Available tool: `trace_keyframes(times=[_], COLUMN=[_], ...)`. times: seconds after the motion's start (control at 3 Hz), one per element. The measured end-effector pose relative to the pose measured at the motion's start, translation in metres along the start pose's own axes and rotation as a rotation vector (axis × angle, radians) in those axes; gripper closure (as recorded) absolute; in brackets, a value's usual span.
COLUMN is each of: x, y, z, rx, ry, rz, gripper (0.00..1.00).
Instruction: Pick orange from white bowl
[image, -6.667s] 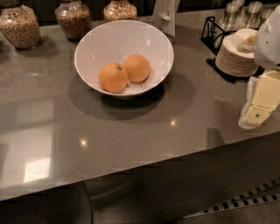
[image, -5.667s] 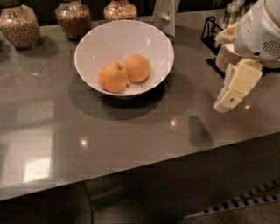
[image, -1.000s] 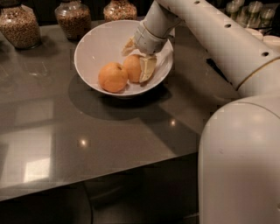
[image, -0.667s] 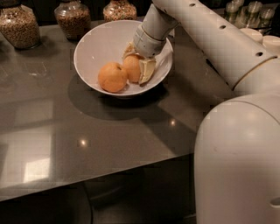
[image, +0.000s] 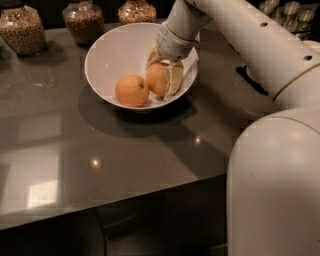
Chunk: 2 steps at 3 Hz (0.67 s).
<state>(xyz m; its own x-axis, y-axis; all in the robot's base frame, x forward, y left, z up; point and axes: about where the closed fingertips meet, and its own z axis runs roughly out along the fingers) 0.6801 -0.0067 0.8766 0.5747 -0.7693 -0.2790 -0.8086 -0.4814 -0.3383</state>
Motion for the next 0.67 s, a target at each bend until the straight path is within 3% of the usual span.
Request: trace_keyframes(times=[0.67], x=[-0.024], y=[-0.019], z=[-0.073], rx=[0.153], ry=[-0.148], rz=[0.115], gripper=[1.00])
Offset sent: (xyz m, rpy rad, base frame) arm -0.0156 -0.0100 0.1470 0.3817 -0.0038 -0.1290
